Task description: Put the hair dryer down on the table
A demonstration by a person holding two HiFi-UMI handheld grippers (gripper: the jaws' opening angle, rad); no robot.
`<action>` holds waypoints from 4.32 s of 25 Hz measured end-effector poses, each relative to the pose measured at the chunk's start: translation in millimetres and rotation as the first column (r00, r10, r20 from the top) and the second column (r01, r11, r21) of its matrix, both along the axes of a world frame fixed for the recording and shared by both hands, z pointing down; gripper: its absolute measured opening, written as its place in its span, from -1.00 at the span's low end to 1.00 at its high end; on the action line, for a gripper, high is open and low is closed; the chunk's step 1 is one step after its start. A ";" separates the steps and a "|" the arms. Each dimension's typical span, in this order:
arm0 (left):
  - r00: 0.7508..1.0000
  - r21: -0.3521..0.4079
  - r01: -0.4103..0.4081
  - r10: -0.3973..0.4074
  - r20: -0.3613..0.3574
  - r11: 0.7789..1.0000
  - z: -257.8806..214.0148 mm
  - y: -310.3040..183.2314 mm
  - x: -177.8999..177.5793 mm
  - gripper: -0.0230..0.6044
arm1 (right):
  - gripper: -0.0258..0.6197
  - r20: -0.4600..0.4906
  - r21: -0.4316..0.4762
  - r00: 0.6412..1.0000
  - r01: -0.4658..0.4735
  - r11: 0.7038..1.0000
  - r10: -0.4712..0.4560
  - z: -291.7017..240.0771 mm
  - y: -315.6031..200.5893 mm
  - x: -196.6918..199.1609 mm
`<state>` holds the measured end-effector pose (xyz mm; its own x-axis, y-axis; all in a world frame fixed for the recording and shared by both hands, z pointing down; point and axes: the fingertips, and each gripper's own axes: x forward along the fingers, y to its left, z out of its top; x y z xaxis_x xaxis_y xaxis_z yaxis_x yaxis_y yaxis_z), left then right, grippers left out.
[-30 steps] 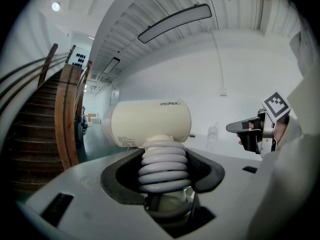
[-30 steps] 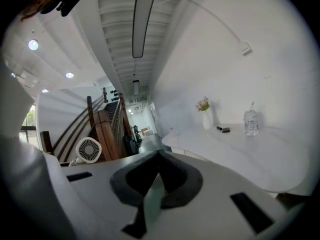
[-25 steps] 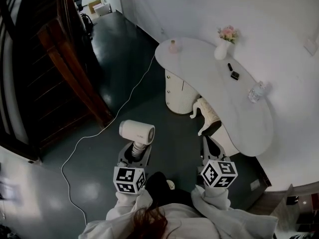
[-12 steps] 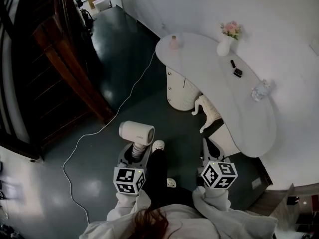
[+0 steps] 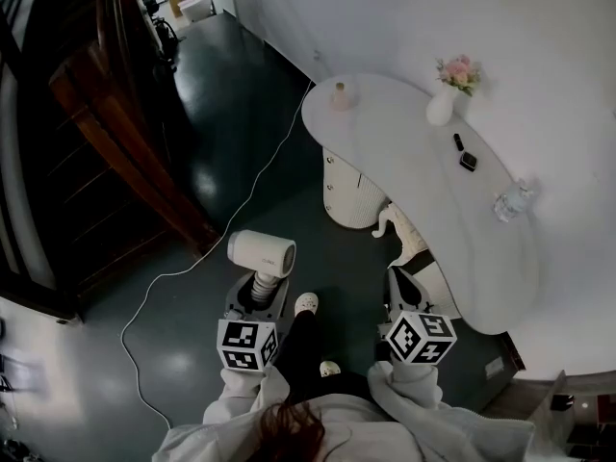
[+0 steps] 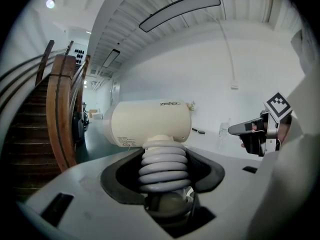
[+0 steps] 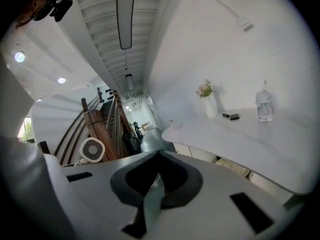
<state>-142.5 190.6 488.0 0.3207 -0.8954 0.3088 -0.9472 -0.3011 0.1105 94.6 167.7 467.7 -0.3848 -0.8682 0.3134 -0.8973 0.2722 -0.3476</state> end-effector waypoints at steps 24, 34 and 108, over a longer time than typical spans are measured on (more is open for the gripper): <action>0.996 0.028 -0.088 0.088 0.007 0.996 -11.7 -205.1 -69.2 -0.20 | -0.77 0.007 0.029 0.998 -0.061 0.998 0.061 -14.8 -186.4 -72.8; 0.991 0.016 -0.136 0.136 -0.011 0.991 -0.6 -230.4 -80.1 -0.20 | -0.77 0.009 -0.004 0.994 -0.106 0.994 0.106 -0.5 -203.0 -86.5; 0.817 -0.086 -0.577 0.574 -0.061 0.812 23.9 -628.6 215.9 -0.20 | -0.77 -0.027 -0.135 0.906 -0.422 0.896 0.423 44.9 -526.8 111.3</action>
<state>73.4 -438.1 511.8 0.7786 -0.5108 0.3645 -0.5999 -0.7763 0.1937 206.0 -359.1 512.6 0.0078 -0.8988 0.4382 -0.9164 -0.1818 -0.3566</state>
